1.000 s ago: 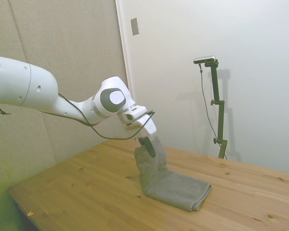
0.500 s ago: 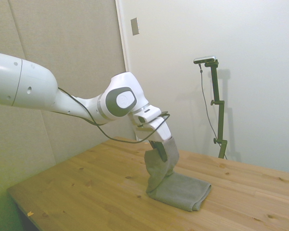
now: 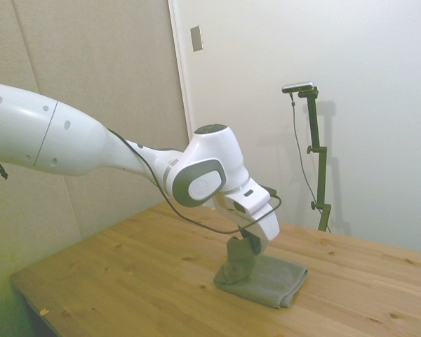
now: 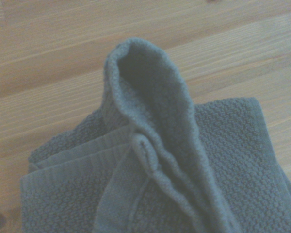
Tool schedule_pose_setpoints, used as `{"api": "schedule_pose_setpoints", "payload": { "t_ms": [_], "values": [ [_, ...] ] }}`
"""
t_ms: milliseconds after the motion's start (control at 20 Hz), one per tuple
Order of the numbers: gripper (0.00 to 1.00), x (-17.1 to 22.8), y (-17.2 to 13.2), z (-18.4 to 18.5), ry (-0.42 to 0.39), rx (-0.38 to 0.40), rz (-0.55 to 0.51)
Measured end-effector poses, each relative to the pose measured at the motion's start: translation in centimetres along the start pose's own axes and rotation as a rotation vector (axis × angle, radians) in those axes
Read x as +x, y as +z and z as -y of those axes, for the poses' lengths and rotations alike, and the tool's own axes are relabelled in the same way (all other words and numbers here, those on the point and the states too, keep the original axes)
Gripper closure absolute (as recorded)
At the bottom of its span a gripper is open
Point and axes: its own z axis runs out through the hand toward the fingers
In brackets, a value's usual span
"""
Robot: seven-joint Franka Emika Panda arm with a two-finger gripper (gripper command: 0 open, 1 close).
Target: Fold the towel
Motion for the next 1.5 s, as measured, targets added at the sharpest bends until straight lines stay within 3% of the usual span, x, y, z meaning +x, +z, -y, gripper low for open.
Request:
{"api": "schedule_pose_setpoints", "payload": {
  "t_ms": [450, 950, 1100, 1250, 1500],
  "values": [
    [0.00, 4.2, 2.6, -5.3, 0.058, 0.046, 0.064],
    [0.00, 5.0, 2.6, -6.0, 0.036, 0.044, 0.058],
    [0.00, 4.7, 0.9, -6.8, 0.029, -0.033, 0.045],
    [0.00, 3.2, -2.8, -7.7, 0.018, -0.062, 0.032],
    [0.00, -2.1, -7.5, -8.3, -0.027, -0.098, 0.042]
  ]
}}
